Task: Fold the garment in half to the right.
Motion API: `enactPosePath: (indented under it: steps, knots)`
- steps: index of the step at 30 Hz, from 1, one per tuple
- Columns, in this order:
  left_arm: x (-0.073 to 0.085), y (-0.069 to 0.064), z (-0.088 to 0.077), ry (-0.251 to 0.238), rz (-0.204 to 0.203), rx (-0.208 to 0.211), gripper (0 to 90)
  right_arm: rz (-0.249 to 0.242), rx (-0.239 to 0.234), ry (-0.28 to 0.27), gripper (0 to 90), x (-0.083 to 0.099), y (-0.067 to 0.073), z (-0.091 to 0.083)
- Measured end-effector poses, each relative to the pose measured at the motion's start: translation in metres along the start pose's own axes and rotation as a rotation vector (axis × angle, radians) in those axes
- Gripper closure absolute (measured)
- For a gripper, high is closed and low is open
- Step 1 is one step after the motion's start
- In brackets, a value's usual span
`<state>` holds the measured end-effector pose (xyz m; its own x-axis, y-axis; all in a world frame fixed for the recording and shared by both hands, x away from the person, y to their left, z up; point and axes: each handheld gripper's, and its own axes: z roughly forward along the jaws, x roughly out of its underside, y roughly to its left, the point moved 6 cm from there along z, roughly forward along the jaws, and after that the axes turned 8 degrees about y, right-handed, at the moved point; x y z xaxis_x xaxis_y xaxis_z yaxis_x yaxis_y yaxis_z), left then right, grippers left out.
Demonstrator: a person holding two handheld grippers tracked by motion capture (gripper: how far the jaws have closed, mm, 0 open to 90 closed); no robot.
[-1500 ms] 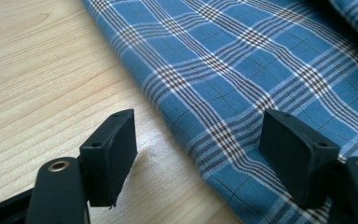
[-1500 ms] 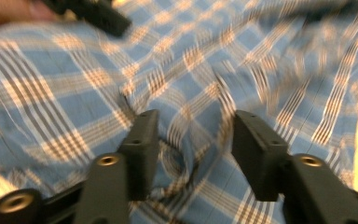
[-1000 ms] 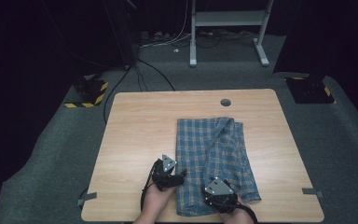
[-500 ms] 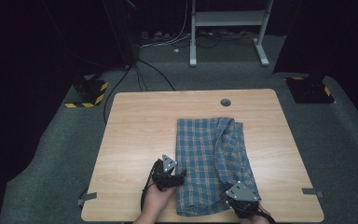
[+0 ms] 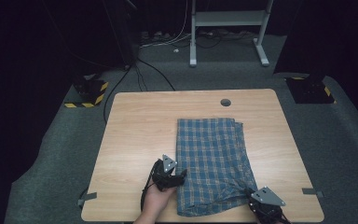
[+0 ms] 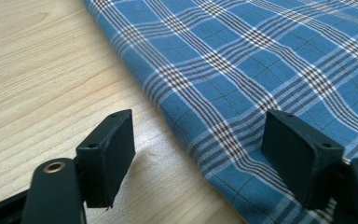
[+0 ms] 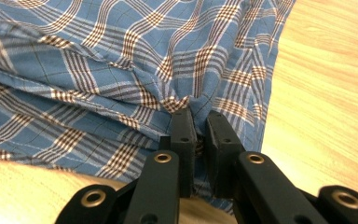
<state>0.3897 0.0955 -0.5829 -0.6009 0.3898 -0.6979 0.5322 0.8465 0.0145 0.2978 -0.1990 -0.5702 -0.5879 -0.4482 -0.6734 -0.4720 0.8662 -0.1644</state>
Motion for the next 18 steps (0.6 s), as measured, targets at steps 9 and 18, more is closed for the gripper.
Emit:
enactPosePath:
  steps: [9,18]
  knots:
    - [0.0,0.0,0.0,0.002,-0.004,0.004,25.3,0.049,0.019,-0.014,73.7,0.001,-0.01,-0.009]
    - [0.0,0.0,0.0,0.001,-0.003,-0.001,25.1,0.058,0.027,-0.101,69.1,-0.024,-0.012,-0.026]
